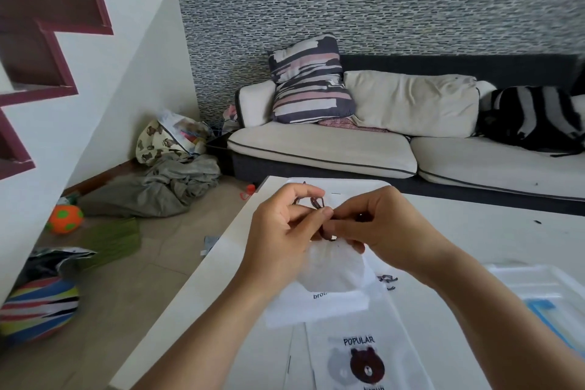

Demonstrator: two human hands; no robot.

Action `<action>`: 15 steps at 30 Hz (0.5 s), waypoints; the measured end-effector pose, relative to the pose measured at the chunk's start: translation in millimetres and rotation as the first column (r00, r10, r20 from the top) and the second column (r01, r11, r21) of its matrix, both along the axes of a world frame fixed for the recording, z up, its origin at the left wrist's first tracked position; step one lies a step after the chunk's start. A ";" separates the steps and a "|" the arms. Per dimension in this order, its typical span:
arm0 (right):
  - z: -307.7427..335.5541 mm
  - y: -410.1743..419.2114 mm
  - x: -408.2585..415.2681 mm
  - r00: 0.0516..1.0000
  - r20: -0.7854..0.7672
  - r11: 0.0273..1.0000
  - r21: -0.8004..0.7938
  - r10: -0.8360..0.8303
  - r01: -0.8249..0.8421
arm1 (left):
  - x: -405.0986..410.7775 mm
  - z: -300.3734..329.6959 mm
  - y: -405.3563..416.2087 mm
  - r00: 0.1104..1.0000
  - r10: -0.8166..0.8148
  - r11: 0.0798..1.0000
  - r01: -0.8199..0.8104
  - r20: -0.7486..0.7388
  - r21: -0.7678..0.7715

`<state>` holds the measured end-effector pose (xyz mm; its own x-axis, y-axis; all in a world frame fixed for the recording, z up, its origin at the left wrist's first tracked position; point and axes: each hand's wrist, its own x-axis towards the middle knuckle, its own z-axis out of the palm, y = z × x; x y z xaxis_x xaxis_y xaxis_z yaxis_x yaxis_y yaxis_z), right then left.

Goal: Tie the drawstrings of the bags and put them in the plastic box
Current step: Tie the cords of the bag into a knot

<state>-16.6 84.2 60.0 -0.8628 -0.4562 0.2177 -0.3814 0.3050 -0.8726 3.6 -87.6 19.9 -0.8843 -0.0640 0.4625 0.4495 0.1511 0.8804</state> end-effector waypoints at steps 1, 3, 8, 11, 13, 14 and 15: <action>0.7 2.3 -1.2 1.000 0.016 1.000 -0.007 0.001 -0.001 | -0.2 1.6 -2.6 0.999 -0.041 0.999 0.041 0.021 0.007; -0.5 5.8 -4.2 0.999 0.037 1.000 -0.020 0.004 -0.003 | -2.4 3.3 -9.1 0.988 -0.141 0.990 0.140 0.056 0.010; -6.6 1.9 -5.2 0.998 -0.005 0.995 -0.078 -0.066 0.065 | -4.3 -0.6 -9.7 0.993 -0.096 0.995 0.098 0.071 -0.033; -8.4 -2.0 -4.5 0.993 -0.039 0.985 -0.132 -0.114 0.108 | -4.4 -3.9 -5.4 0.996 0.055 0.996 -0.051 0.063 -0.067; -9.1 -5.8 -3.1 0.994 -0.045 0.984 -0.148 -0.103 0.095 | -2.7 -2.2 -2.7 0.993 0.107 0.990 -0.102 0.045 -0.099; -9.5 -7.7 -2.0 0.995 -0.043 0.985 -0.153 -0.091 0.084 | -1.7 -1.8 -1.7 0.993 0.113 0.987 -0.109 0.037 -0.116; -10.0 -9.3 -1.2 0.996 -0.038 0.985 -0.155 -0.084 0.077 | -0.6 -1.4 -1.1 0.994 0.106 0.987 -0.101 0.039 -0.121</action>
